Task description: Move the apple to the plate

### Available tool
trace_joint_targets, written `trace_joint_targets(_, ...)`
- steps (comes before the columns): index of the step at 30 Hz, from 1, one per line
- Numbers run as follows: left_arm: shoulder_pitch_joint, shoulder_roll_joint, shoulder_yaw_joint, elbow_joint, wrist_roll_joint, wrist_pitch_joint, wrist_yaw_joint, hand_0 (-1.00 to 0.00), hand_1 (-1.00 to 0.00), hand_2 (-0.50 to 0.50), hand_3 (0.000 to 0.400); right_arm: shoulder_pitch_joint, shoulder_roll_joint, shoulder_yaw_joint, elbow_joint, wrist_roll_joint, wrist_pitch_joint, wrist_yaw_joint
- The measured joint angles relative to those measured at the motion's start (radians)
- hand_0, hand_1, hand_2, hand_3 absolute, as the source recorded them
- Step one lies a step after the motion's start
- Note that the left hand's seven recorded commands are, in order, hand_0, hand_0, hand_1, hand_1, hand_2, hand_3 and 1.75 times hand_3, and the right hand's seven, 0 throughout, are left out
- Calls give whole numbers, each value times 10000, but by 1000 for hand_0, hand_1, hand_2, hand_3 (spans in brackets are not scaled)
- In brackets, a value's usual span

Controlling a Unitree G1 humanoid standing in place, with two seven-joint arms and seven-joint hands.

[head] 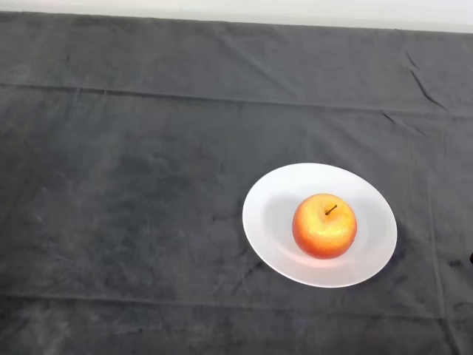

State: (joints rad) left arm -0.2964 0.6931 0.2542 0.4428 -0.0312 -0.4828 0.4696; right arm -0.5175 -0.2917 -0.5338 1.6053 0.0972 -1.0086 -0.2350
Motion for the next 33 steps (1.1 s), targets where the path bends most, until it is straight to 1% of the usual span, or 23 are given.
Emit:
trace_joint_targets(4,-3,-13,18,0,19,6,-99,0,0,0,0,0,0,0,0,8,0,0)
trace_joint_targets(9,-9,-192,21,0,157,62,-131,0,0,0,0,0,0,3,0,15,2,1)
trace_joint_targets(15,-9,-193,54,0,160,80,-246,0,0,0,0,0,1,4,0,21,2,1)
trace_joint_targets(21,-9,-245,415,-1,180,80,-308,0,0,0,0,0,1,6,-1,24,2,1)
trace_joint_targets(25,-9,-261,452,-1,183,80,-311,0,0,0,0,1,1,6,-1,33,2,0)
trace_joint_targets(29,-9,-368,452,-1,196,79,-314,0,0,0,0,1,1,6,-2,40,3,0)
trace_joint_targets(33,-10,-530,454,-1,381,79,-345,0,0,0,0,2,1,7,-2,47,2,0)
